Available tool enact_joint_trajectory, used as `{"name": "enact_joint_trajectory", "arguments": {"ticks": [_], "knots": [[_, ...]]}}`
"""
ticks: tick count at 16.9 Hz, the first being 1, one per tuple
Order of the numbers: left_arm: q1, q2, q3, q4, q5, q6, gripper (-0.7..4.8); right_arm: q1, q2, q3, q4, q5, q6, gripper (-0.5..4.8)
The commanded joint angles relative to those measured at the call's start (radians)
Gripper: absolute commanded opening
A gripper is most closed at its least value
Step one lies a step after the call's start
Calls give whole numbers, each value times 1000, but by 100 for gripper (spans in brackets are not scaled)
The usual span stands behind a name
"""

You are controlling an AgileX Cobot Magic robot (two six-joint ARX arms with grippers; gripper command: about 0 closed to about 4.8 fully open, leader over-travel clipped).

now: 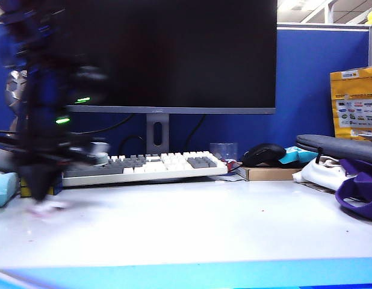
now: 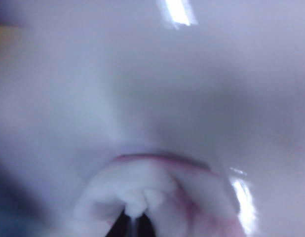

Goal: Use the wet wipes on the table to wipe the cherry juice off the table, then put the wipes back on the table.

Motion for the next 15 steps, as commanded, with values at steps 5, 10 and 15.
{"name": "enact_joint_trajectory", "arguments": {"ticks": [5,10,15], "knots": [[81,22,-16,-47,368,7,-5,0,-1,-2,10,0,1,-1],[44,16,-17,-301,179,71,-5,0,-1,-2,11,4,1,-1],[110,0,-17,-177,105,27,-5,0,-1,-2,11,3,1,-1]]}}
